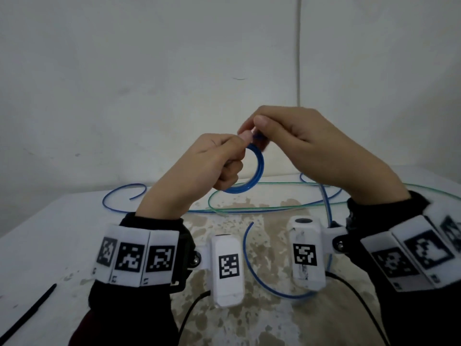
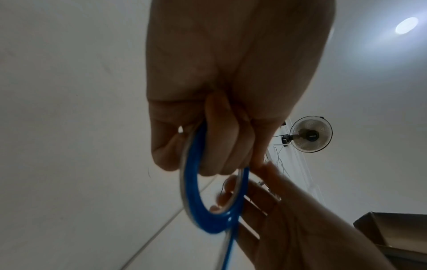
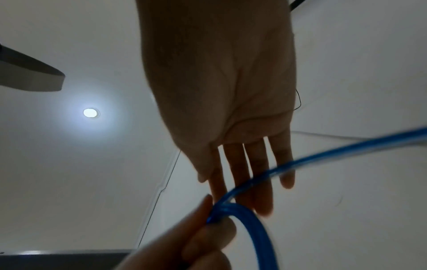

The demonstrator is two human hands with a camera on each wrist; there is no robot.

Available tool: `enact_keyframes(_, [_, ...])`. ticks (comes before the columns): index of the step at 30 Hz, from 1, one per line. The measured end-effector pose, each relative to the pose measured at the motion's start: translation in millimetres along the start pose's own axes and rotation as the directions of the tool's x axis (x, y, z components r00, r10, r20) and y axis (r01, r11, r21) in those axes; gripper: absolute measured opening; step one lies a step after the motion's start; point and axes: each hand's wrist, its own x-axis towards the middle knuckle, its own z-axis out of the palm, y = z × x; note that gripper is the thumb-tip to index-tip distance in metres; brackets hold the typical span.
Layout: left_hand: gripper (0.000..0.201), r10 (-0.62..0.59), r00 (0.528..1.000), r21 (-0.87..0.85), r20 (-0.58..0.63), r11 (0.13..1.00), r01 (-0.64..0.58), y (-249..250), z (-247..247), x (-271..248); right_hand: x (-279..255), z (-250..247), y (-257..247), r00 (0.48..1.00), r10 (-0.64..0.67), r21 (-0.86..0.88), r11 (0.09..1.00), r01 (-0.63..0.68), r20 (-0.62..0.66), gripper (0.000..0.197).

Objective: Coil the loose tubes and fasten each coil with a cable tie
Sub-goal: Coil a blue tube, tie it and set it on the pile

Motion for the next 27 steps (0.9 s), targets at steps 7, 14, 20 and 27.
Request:
enact_keyframes(7, [0.042, 0.085, 0.985, -0.125, -0.152, 0.987, -0.104, -0.1, -5.6, 1.4, 0.6, 2.3, 12.5, 0.976, 0.194, 0.307, 0.927, -0.217, 0.103, 0.038])
enact_keyframes(14, [0.038, 0.163, 0.937, -0.325, -0.31, 0.908, -0.266, -6.0, 6.7, 9.5, 3.4, 16.6, 5.4, 0.957, 0.243, 0.622, 0.727, -0.289, 0.16, 0.041])
enact_keyframes(20, [0.039, 0.113, 0.975, -0.443, -0.192, 0.876, -0.189, -10.2, 4.7, 13.6, 8.0, 21.8, 4.0, 0.947, 0.238, 0.824, 0.478, -0.306, 0.214, 0.04])
enact_keyframes(27, [0.029, -0.004, 0.997, -0.358, 0.073, 0.933, 0.03, -17.4, -7.7, 7.5, 4.4, 18.7, 4.0, 0.945, 0.287, 0.552, 0.769, -0.324, 0.155, 0.04])
